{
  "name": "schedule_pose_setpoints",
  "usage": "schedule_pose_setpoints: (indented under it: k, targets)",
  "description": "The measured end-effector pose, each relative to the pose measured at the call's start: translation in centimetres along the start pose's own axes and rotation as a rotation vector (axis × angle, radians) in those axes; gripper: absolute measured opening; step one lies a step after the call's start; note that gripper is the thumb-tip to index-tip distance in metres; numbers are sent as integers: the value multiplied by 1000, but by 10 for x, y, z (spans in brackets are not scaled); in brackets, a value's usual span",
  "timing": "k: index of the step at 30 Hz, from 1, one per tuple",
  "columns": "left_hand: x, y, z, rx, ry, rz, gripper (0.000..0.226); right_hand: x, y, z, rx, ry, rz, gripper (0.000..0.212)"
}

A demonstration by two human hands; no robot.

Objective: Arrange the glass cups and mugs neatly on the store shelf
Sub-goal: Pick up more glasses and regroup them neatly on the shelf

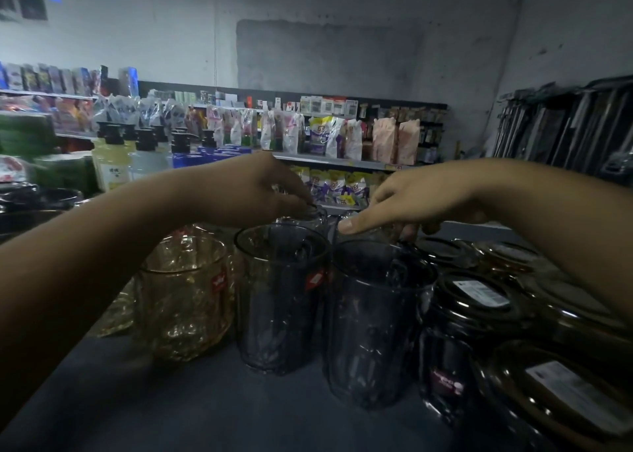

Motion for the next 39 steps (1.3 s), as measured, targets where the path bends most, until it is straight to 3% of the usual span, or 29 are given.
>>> schedule_pose_setpoints:
  k: [7, 18, 24, 27, 32, 36, 39]
  targets:
    - [0, 1, -4, 41, -50, -42, 26, 4, 7, 3, 64, -91, 83, 80]
    - [2, -1, 1, 53, -37, -36, 25, 7, 14, 0, 76, -49, 117, 86]
    - [5, -2, 0, 51, -14, -34, 26, 15, 18, -5, 103, -67, 194, 112]
    - [7, -4, -1, 13, -5, -45, 26, 22, 17, -9, 116, -58, 243, 103]
    - [17, -7, 4, -78, 69, -30, 31, 44, 10, -21, 195, -58, 349, 62]
    - [31, -19, 28, -124, 226, 117, 35, 89, 11, -38, 179, -140, 477, 52]
    - [46, -30, 51, -188, 353, 246, 38, 125, 21, -46, 161, -169, 540, 57]
Point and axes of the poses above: each hand's wrist, its own x-axis away from the middle knuckle, its own y-axis out of the palm, z = x × y, the point moved 2 cm from there along -x, towards the middle knuckle, and after that the axes turned 3 degrees about z, right-handed, at the moved point
